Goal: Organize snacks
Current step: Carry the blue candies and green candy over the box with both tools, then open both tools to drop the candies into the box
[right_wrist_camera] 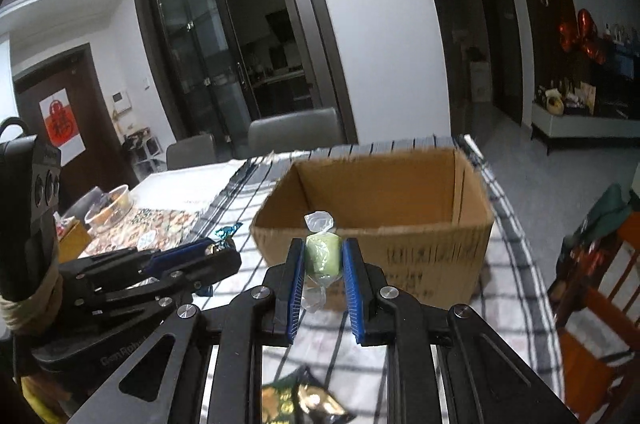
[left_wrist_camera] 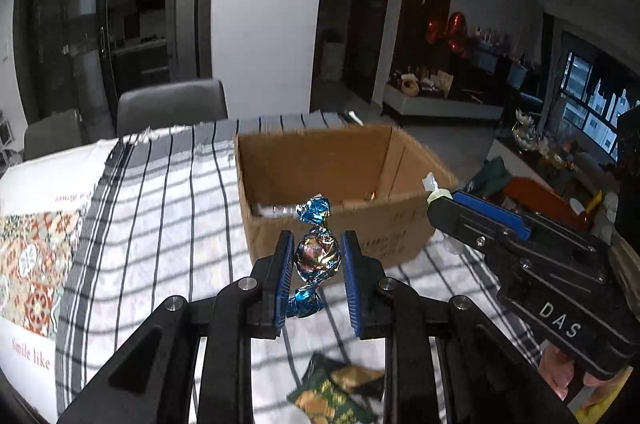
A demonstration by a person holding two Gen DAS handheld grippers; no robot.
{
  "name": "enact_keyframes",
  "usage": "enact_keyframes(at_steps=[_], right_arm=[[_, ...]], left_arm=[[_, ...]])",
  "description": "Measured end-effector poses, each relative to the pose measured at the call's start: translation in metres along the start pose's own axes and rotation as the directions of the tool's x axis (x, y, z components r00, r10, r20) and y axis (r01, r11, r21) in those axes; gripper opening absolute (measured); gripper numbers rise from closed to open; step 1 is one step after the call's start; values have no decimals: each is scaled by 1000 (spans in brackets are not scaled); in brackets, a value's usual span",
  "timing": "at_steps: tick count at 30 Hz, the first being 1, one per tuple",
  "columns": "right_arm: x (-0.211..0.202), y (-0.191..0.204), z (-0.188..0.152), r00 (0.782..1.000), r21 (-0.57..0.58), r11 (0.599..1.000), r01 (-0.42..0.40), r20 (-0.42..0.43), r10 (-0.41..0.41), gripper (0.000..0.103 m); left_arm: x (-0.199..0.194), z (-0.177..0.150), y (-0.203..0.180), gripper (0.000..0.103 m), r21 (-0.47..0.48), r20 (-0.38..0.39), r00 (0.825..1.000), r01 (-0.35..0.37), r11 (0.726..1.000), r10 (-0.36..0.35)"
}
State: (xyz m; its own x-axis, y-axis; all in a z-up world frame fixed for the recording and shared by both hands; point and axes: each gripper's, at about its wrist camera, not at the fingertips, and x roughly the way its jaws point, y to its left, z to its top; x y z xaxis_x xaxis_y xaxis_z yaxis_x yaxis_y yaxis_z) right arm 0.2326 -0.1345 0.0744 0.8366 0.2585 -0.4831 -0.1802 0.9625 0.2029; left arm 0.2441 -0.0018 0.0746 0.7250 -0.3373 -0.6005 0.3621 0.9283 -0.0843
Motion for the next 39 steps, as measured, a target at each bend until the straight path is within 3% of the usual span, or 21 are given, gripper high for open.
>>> enact_keyframes(at_steps=[12,22,24,25,27,39], right_arm=[[36,-19,43,1000,-37,999,18,2,-17,21],[77,-42,54,998,-37,998,54,-44,-56,21],[83,-44,53,996,-45,997,61,-57,-63,24],[85,-45,53,996,-41,997,63,-65,-65,33],[87,-50,51,995,-21,998,65,-74,-67,39],[48,-44,20,997,-53,997,57,-54,-60,39]], left_arm=[[39,49,3,24,10,17,999,28,1000,-28],[86,69,9,25,26,-20,1000,16,1000,-15],[90,70,10,44,14,-33,999,13,1000,-13],[90,70,10,54,7,-34,999,8,1000,-8],[87,67,10,54,5,-29,1000,-7,1000,7],[36,28,-5,59,39,23,991,-134,990,133]])
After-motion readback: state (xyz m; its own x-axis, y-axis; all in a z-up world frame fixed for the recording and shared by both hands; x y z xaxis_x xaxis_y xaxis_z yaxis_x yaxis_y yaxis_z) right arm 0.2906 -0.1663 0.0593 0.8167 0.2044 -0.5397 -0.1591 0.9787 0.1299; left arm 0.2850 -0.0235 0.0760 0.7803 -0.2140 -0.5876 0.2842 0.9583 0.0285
